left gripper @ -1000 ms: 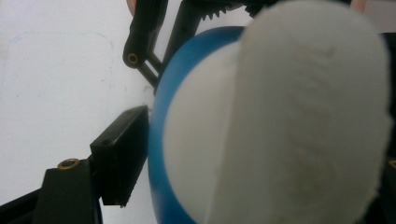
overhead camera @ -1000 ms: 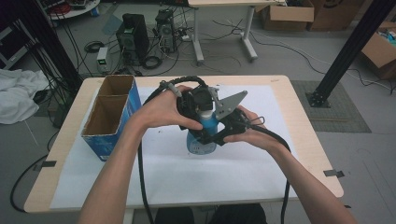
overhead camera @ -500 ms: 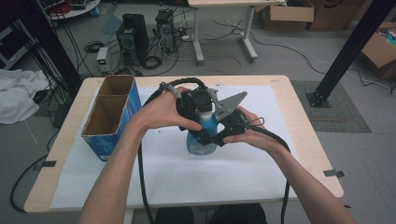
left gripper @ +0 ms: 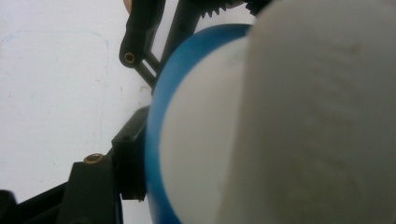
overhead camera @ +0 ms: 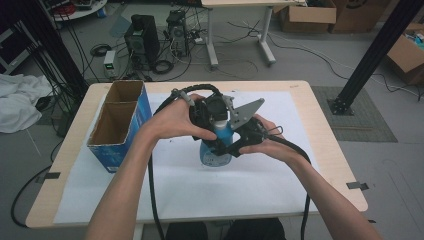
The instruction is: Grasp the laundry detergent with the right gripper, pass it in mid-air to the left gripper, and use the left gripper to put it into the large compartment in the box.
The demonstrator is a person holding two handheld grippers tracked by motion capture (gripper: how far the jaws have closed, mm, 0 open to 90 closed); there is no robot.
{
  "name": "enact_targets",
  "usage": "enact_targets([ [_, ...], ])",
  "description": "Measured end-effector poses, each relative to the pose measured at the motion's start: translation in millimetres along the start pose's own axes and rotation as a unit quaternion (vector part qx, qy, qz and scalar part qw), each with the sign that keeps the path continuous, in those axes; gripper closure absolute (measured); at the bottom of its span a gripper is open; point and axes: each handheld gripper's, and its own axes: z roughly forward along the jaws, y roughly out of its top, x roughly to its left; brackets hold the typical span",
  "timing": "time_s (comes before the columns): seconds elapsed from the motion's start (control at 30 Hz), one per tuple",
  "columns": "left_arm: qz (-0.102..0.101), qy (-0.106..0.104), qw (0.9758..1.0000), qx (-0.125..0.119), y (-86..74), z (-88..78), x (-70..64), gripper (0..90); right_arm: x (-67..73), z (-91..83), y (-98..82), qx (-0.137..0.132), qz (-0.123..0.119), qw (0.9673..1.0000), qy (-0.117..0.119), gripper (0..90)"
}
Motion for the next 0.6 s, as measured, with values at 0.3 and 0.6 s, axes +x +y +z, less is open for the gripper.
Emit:
enact_targets([
  [0.3, 0.006, -0.004, 1.0, -0.002, 0.4, -0.3, -0.2, 39.4, 0.4, -0.1, -0.6, -0.003, 0.0, 1.0, 0.001, 45.7],
  [0.6, 0.0, -0.001, 1.0, -0.004, 0.2, 0.5, -1.2, 39.9, -0.3, 0.8, -2.7, -0.012, 0.004, 0.9999, 0.006, 45.1],
])
